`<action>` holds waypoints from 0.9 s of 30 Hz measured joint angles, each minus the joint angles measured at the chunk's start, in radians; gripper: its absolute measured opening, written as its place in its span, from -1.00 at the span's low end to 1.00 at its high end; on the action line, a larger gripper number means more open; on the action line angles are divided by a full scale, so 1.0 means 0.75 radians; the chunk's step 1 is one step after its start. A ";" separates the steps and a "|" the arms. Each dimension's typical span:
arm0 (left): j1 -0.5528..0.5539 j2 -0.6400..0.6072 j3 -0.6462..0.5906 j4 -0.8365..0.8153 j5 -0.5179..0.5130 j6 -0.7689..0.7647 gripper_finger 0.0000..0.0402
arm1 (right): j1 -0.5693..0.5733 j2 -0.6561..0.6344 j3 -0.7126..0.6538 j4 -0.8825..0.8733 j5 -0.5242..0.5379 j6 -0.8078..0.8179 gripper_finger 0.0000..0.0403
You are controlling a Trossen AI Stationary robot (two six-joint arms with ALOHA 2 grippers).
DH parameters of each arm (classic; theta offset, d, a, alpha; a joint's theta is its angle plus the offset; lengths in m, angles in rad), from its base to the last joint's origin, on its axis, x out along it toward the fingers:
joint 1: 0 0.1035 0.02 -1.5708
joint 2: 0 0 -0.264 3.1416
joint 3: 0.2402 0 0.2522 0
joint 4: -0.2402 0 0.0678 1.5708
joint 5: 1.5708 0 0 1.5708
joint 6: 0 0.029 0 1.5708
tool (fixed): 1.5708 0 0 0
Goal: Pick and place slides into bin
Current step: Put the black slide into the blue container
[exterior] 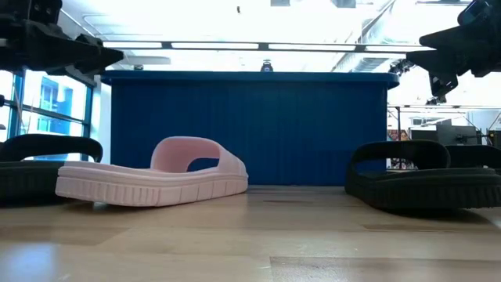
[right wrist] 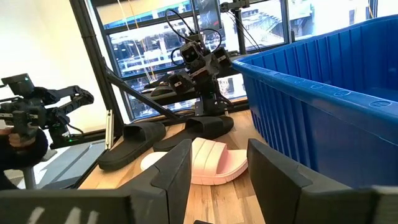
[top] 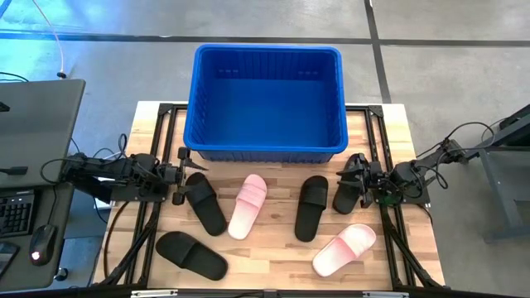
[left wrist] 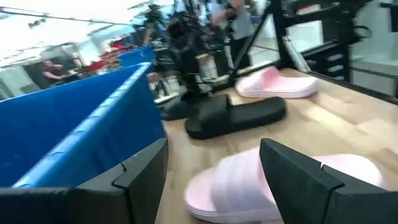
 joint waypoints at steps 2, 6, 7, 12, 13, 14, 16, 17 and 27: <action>0.000 0.000 0.000 -0.009 0.100 -0.025 0.21 | 0.000 0.000 0.000 0.000 0.000 0.000 -0.28; -0.001 0.000 0.000 -0.008 0.308 -0.040 0.21 | 0.000 0.000 0.000 0.000 0.000 0.000 -0.28; -0.001 0.000 0.000 0.001 0.349 -0.040 0.21 | 0.000 0.000 0.000 0.000 0.000 0.000 -0.27; -0.001 0.000 0.000 0.012 0.467 -0.062 0.21 | -0.001 0.000 0.000 0.001 0.009 -0.042 -0.28; -0.001 0.001 0.000 0.013 0.467 -0.066 0.21 | -0.001 0.000 0.000 0.001 0.019 -0.106 -0.28; -0.001 0.000 0.000 0.013 0.467 -0.066 0.21 | 0.000 0.000 0.000 0.001 0.020 -0.186 -0.28; -0.001 0.000 0.000 0.013 0.467 -0.065 0.21 | 0.000 0.000 0.000 0.000 0.020 -0.348 -0.28; -0.001 0.000 0.000 0.013 0.463 -0.064 0.21 | 0.000 0.000 0.000 0.000 0.020 -0.415 -0.27; 0.000 0.000 0.000 0.000 0.302 -0.062 0.21 | 0.000 0.000 -0.001 0.044 -0.050 -0.459 -0.27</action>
